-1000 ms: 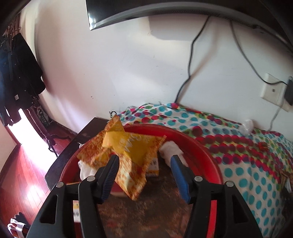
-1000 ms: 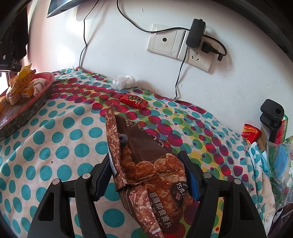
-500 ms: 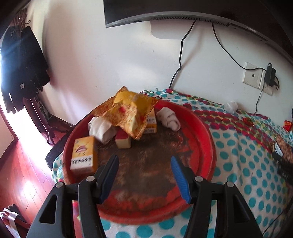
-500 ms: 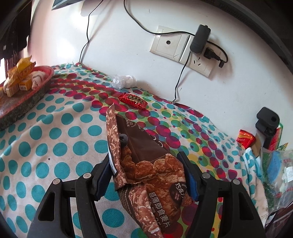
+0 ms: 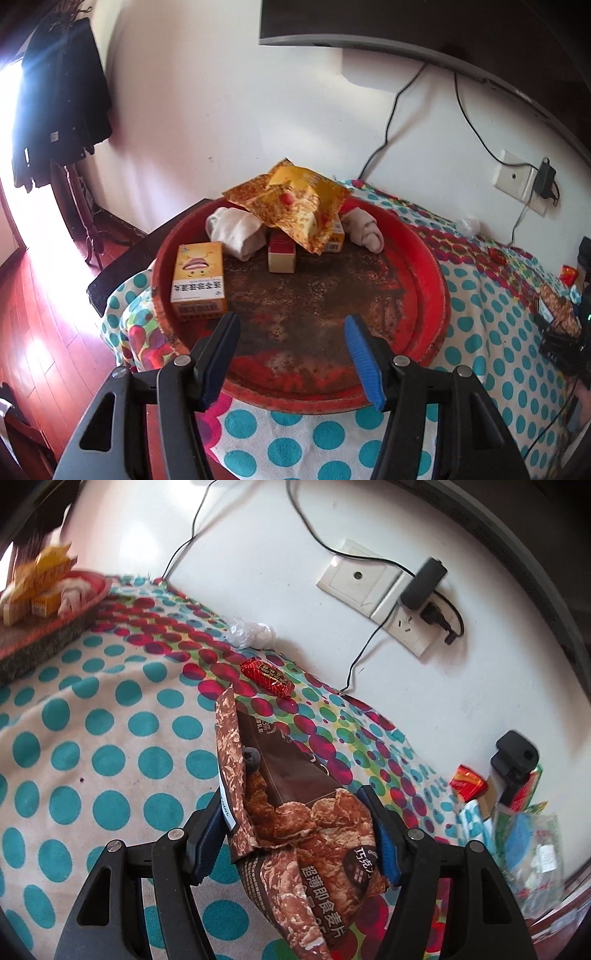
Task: Organize objects
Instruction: 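Carry the brown snack bag onto the red tray and open the right tool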
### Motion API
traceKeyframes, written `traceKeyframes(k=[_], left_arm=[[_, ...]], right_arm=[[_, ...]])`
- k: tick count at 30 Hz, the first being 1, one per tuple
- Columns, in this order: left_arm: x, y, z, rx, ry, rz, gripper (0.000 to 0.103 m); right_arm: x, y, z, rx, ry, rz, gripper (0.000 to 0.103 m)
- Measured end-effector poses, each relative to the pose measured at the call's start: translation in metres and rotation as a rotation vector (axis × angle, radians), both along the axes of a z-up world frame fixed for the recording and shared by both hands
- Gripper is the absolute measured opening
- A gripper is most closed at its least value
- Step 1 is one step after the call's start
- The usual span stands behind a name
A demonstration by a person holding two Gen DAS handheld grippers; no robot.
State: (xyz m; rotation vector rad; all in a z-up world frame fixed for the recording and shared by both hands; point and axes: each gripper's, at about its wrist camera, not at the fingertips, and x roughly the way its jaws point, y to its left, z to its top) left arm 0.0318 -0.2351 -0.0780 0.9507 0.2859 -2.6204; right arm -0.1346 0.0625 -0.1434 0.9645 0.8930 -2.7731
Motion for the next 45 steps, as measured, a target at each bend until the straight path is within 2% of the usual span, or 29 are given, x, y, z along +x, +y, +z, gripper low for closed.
traceKeyframes(k=[5,9,18,28,34,38,41,45], left_arm=[[-0.002,-0.006,-0.001,-0.003,-0.003,0.001,0.061],[0.0,-0.014,-0.001,0.031,0.001,0.013,0.061],[0.003,-0.017,0.004,0.019,0.022,0.027,0.061],[0.007,-0.029,0.012,0.029,0.044,0.05,0.061],[0.016,-0.057,0.018,0.05,0.063,0.129,0.061],[0.025,-0.078,0.021,0.074,0.081,0.179,0.061],[0.029,-0.088,0.021,0.087,0.087,0.207,0.061],[0.032,-0.096,0.018,0.114,0.085,0.224,0.061]], right_arm=[[-0.002,-0.006,0.013,-0.071,-0.047,-0.03,0.065],[0.004,-0.008,0.023,-0.105,-0.049,-0.004,0.065],[0.04,-0.041,0.073,-0.201,-0.031,0.197,0.065],[0.094,-0.095,0.103,-0.276,-0.083,0.396,0.065],[0.104,-0.12,0.11,-0.324,-0.151,0.43,0.065],[0.09,-0.144,0.119,-0.338,-0.19,0.433,0.065],[0.085,-0.146,0.1,-0.32,-0.224,0.42,0.065],[0.079,-0.177,0.083,-0.257,-0.215,0.399,0.065]])
